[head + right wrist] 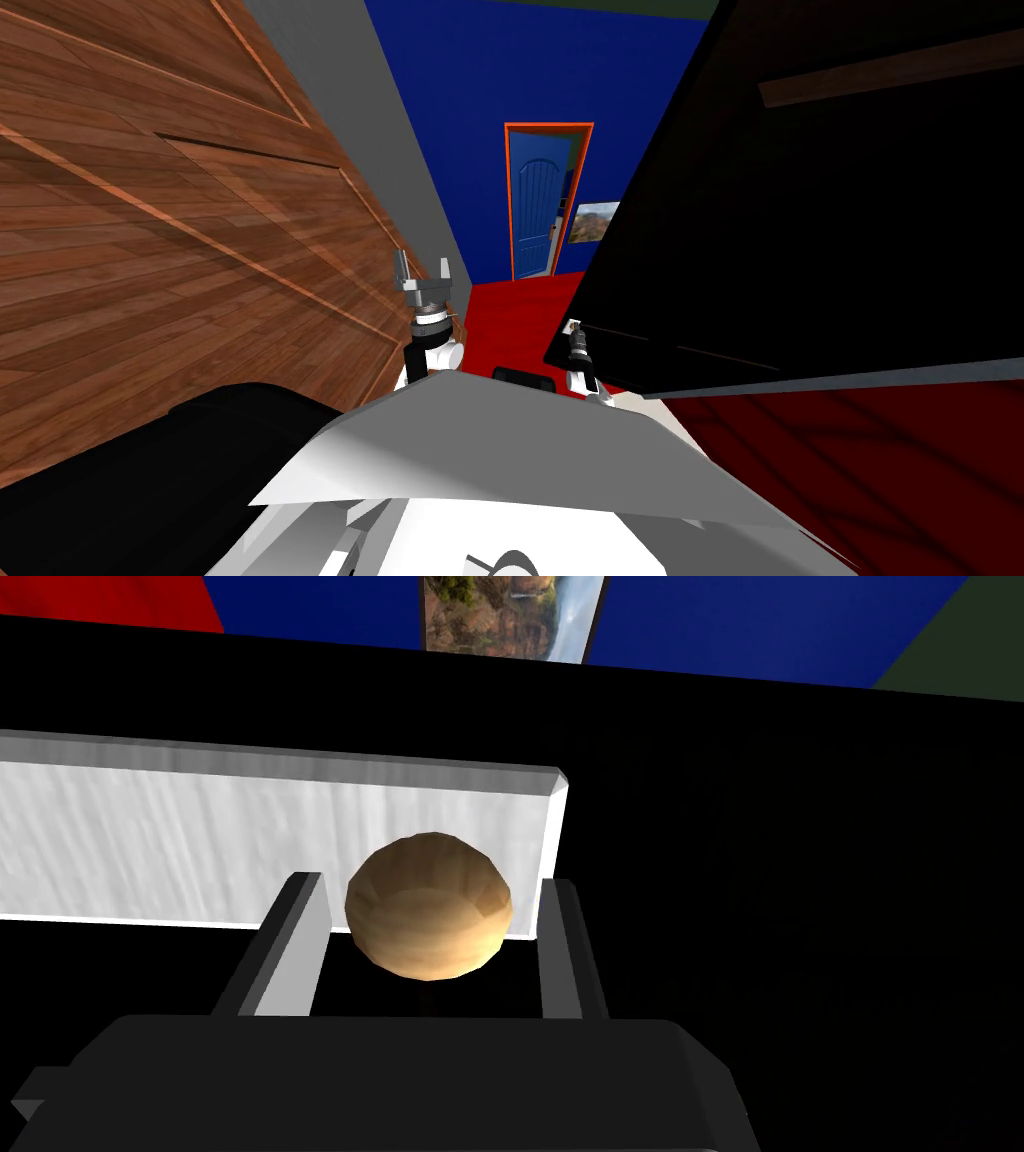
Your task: Push the door open
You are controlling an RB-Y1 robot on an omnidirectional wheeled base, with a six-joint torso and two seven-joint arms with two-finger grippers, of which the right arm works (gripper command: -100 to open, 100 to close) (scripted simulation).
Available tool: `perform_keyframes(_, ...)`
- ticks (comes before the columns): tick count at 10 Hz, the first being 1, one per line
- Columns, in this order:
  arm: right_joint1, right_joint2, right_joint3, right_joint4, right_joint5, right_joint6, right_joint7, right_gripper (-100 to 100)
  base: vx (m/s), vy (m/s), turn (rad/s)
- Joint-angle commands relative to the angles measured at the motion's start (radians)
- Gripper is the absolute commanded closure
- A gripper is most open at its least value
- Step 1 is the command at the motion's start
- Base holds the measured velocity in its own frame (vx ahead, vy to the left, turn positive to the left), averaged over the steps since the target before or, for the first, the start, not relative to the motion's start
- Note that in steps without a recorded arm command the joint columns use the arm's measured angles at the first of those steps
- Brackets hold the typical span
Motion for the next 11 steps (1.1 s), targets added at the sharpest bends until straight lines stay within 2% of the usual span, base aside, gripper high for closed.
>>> perform_keyframes(1,0.0,0.0,0.0,0.0,0.0,0.001,0.0,100,-0.032,0.001,0.008)
perform_keyframes(5,0.0,0.0,0.0,0.0,0.0,0.001,0.0,100,-0.009,0.0,0.001)
perform_keyframes(9,-0.001,-0.013,-0.021,0.004,-0.012,0.004,0.006,100,0.159,0.028,-0.03)
perform_keyframes(11,-0.002,-0.022,-0.042,0.006,-0.024,0.006,0.012,100,0.179,0.017,-0.018)
